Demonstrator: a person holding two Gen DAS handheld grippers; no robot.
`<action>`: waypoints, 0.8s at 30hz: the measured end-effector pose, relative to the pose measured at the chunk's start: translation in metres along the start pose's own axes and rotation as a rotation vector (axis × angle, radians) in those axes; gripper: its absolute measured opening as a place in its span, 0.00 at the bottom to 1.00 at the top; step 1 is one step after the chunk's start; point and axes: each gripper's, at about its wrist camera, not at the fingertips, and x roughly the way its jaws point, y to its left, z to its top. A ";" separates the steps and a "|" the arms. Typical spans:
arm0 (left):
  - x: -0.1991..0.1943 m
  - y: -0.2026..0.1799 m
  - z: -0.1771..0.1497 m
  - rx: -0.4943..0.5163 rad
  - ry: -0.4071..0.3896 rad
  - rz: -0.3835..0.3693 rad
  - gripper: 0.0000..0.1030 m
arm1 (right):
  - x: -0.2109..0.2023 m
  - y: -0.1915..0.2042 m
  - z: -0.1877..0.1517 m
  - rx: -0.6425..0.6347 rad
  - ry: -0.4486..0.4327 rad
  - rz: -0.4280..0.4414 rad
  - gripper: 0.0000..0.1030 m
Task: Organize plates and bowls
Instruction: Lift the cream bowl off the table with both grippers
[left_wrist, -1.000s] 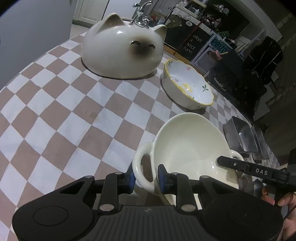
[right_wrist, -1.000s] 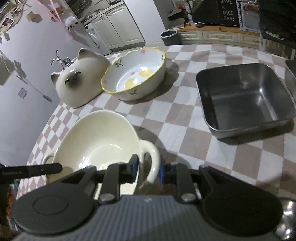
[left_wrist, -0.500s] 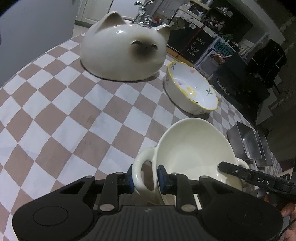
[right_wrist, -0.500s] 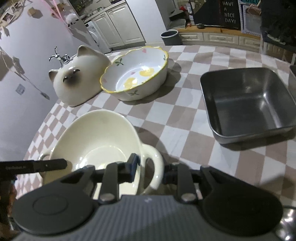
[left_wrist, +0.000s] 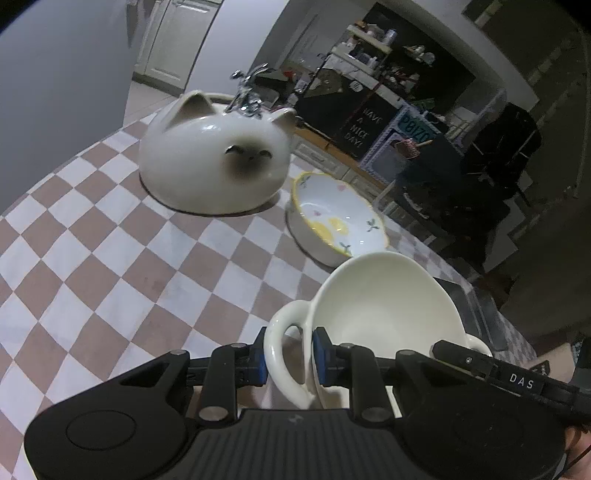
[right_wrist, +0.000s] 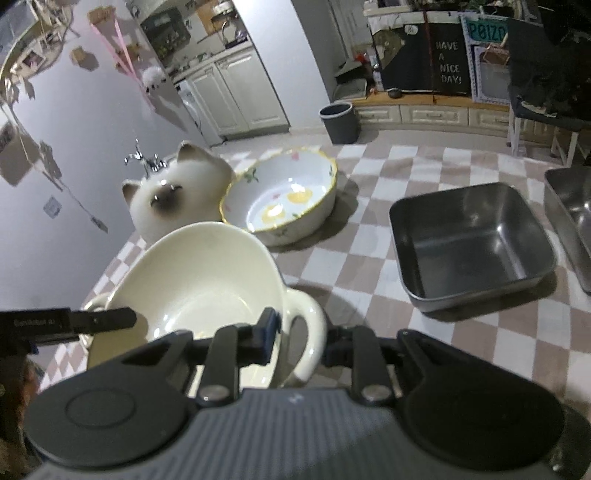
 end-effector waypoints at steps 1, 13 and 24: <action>-0.004 -0.002 0.000 0.007 -0.003 -0.004 0.23 | -0.004 0.002 -0.001 0.003 -0.003 -0.001 0.26; -0.057 -0.027 -0.016 0.031 -0.054 -0.097 0.23 | -0.074 0.018 -0.020 0.044 -0.094 -0.021 0.24; -0.102 -0.043 -0.046 0.026 -0.083 -0.204 0.23 | -0.136 0.030 -0.059 0.108 -0.188 -0.076 0.25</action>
